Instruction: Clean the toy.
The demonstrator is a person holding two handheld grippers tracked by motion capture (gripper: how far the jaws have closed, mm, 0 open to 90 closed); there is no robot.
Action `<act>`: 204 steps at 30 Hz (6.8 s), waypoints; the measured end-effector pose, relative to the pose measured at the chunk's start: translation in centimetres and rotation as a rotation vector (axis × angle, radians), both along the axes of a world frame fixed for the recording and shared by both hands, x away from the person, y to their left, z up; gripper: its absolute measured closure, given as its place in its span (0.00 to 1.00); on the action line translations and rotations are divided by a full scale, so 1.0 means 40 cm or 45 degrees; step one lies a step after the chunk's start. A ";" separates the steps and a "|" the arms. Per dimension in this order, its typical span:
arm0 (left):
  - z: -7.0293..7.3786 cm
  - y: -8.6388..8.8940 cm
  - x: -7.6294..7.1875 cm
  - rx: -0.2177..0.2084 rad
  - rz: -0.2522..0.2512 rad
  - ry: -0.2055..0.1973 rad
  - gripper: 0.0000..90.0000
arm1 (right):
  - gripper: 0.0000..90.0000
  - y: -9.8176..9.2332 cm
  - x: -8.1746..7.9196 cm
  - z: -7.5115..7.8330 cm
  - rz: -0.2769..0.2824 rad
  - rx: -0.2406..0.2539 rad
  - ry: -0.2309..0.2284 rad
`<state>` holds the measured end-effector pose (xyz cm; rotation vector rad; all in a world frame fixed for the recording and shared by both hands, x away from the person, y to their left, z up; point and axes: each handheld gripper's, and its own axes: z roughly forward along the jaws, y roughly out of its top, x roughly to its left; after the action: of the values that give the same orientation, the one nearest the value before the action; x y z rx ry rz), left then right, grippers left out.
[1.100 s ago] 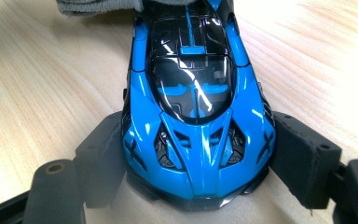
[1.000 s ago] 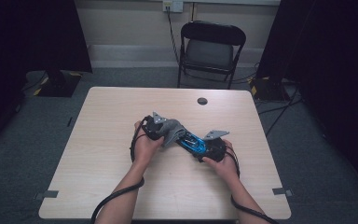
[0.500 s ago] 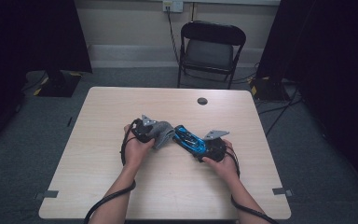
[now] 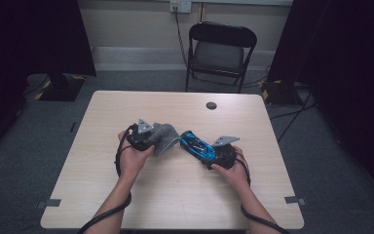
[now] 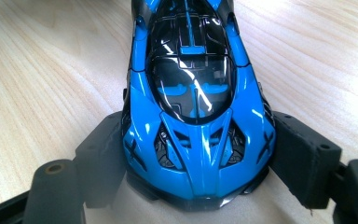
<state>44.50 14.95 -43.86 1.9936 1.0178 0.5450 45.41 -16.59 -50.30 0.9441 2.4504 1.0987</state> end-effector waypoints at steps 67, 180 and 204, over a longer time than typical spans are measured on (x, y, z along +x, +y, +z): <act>-0.054 -0.326 -0.008 0.180 -0.295 -0.032 0.78 | 0.28 0.000 0.000 0.000 0.000 -0.001 -0.001; -0.068 -0.148 0.135 0.185 0.027 0.048 0.78 | 0.28 0.000 -0.002 0.000 -0.007 0.002 -0.002; -0.078 -0.060 0.129 0.210 0.087 0.081 0.78 | 0.28 0.000 -0.002 0.000 -0.007 0.002 -0.003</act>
<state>49.68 12.56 -46.98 2.1386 1.1148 0.6233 45.32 -16.58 -50.30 0.9488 2.4443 1.0994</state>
